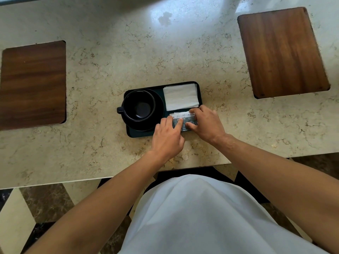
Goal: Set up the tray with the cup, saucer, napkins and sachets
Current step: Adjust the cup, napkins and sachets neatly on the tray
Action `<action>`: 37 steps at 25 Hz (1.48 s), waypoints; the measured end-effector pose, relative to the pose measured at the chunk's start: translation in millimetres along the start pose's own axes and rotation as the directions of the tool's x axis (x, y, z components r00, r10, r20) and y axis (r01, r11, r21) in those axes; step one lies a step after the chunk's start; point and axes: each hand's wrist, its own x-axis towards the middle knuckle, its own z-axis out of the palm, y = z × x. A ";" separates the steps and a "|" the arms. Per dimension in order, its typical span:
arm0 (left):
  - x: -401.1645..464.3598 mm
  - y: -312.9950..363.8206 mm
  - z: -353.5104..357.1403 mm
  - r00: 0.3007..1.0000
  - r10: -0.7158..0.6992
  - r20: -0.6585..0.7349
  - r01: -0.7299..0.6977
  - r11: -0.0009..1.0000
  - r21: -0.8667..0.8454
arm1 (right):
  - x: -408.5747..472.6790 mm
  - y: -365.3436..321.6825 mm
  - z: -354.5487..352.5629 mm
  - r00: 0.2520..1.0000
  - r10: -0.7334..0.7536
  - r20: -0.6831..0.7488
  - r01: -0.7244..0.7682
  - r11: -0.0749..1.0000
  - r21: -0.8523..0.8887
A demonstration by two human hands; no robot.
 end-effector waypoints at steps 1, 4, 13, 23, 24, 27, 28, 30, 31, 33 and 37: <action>0.9 0.7 -0.2 1.000 -0.006 0.001 0.006 1.000 -0.008 | 0.0 -0.2 -0.5 1.000 0.000 0.001 0.000 1.000 -0.002; 2.0 -1.0 0.5 1.000 0.002 0.004 -0.002 1.000 0.010 | 0.2 0.7 -2.1 1.000 0.003 0.006 -0.003 1.000 0.004; -0.6 -7.3 3.9 1.000 0.027 0.001 -0.027 0.998 0.049 | -0.6 -4.6 1.1 1.000 -0.014 -0.024 0.013 1.000 -0.016; 4.1 3.1 0.6 0.999 0.051 0.005 -0.051 0.998 0.040 | -2.6 8.6 -5.4 1.000 0.019 -0.025 -0.019 1.000 -0.020; 4.0 2.7 1.5 0.999 0.051 0.002 -0.051 0.998 0.041 | -2.6 8.2 -5.1 0.999 0.021 -0.026 -0.022 1.000 -0.019; 4.3 1.1 0.8 0.998 0.059 0.003 -0.060 0.997 0.045 | -3.8 5.4 -4.1 0.999 0.025 -0.036 -0.025 1.000 -0.009; 5.0 1.0 1.7 0.998 0.057 0.002 -0.057 0.997 0.043 | -3.8 6.0 -3.3 0.999 0.029 -0.034 -0.029 1.000 -0.008; 4.6 2.1 1.9 0.998 0.055 -0.004 -0.055 0.998 0.039 | -4.2 5.8 -4.4 0.999 0.028 -0.034 -0.028 1.000 -0.008; 4.6 2.9 1.7 0.999 0.054 -0.007 -0.053 0.998 0.034 | -4.0 5.6 -5.2 0.999 0.028 -0.031 -0.028 1.000 -0.007; 4.3 3.1 2.9 0.998 0.054 -0.027 -0.054 0.998 0.019 | -4.3 6.2 -5.9 0.999 0.027 -0.019 -0.027 1.000 0.001; 1.1 5.0 1.4 0.997 0.060 -0.048 -0.060 0.998 -0.012 | -7.1 5.4 -7.5 0.999 0.021 -0.042 -0.020 0.999 0.039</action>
